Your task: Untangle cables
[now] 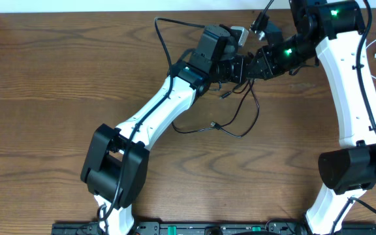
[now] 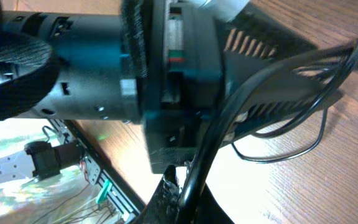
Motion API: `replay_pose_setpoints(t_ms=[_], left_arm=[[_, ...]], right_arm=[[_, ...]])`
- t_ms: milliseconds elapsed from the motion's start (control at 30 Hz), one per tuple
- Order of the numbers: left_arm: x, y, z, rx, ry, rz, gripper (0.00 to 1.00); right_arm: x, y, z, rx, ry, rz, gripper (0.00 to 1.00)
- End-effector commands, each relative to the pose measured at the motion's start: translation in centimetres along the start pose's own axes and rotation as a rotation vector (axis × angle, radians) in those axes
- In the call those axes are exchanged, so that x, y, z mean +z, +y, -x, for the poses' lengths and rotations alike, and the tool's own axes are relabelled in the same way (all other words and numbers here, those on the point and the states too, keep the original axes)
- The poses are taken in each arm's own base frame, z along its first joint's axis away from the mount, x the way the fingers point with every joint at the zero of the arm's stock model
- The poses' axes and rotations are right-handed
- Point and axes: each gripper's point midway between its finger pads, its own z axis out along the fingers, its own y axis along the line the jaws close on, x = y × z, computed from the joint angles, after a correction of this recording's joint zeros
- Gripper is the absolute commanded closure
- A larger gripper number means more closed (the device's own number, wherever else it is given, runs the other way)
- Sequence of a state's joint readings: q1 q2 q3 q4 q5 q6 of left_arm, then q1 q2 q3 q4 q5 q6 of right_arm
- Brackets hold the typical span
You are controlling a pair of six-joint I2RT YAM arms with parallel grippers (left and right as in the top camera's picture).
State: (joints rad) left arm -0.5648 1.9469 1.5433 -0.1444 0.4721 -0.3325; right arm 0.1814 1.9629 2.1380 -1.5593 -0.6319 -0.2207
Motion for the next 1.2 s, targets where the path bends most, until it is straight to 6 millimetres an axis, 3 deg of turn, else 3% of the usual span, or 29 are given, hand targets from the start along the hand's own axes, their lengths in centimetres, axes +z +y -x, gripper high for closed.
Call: replay_pose_setpoints(t_ms=[0, 100, 233, 400, 467, 500, 567, 733, 900, 1000, 1167], left_arm=[[1.5, 1.2, -1.0, 0.005, 0.016, 0.026, 0.92], [1.1, 1.7, -0.9, -0.004, 0.019, 0.036, 0.93], [-1.6, 3.3, 0.1, -0.036, 0.007, 0.111, 0.93], [-7.7, 3.7, 1.6, -0.081, -0.010, 0.183, 0.93], [-10.0, 3.1, 1.7, -0.092, -0.012, 0.192, 0.92], [-12.4, 2.0, 1.6, -0.096, -0.011, 0.191, 0.93], [-14.0, 0.5, 1.5, -0.091, -0.007, 0.157, 0.93], [-17.2, -4.2, 1.6, -0.040, -0.011, -0.021, 0.93], [-20.7, -7.1, 2.8, -0.006, -0.061, -0.173, 0.93], [-23.0, -8.1, 3.8, 0.016, -0.103, -0.249, 0.93], [-25.5, -6.9, 5.2, -0.027, -0.173, -0.225, 0.92]], right_arm=[[-0.5, 0.8, 0.1, -0.033, -0.017, 0.021, 0.99], [-0.8, -0.3, 0.2, 0.006, -0.023, -0.021, 0.99], [-2.3, -4.4, 0.7, 0.232, -0.076, -0.159, 0.99], [-5.8, -10.4, 1.1, 0.470, -0.206, -0.274, 0.99], [-7.0, -12.9, 0.8, 0.548, -0.240, -0.361, 0.99], [-8.1, -15.7, 0.0, 0.626, -0.254, -0.467, 0.99], [-8.3, -17.1, -0.6, 0.651, -0.244, -0.519, 0.99], [-6.6, -19.4, -1.4, 0.685, -0.178, -0.555, 0.99], [-4.3, -22.1, -2.5, 0.726, -0.090, -0.591, 0.99], [-2.9, -23.9, -3.4, 0.756, -0.036, -0.605, 0.99], [-1.4, -25.9, -4.9, 0.806, 0.026, -0.601, 0.99]])
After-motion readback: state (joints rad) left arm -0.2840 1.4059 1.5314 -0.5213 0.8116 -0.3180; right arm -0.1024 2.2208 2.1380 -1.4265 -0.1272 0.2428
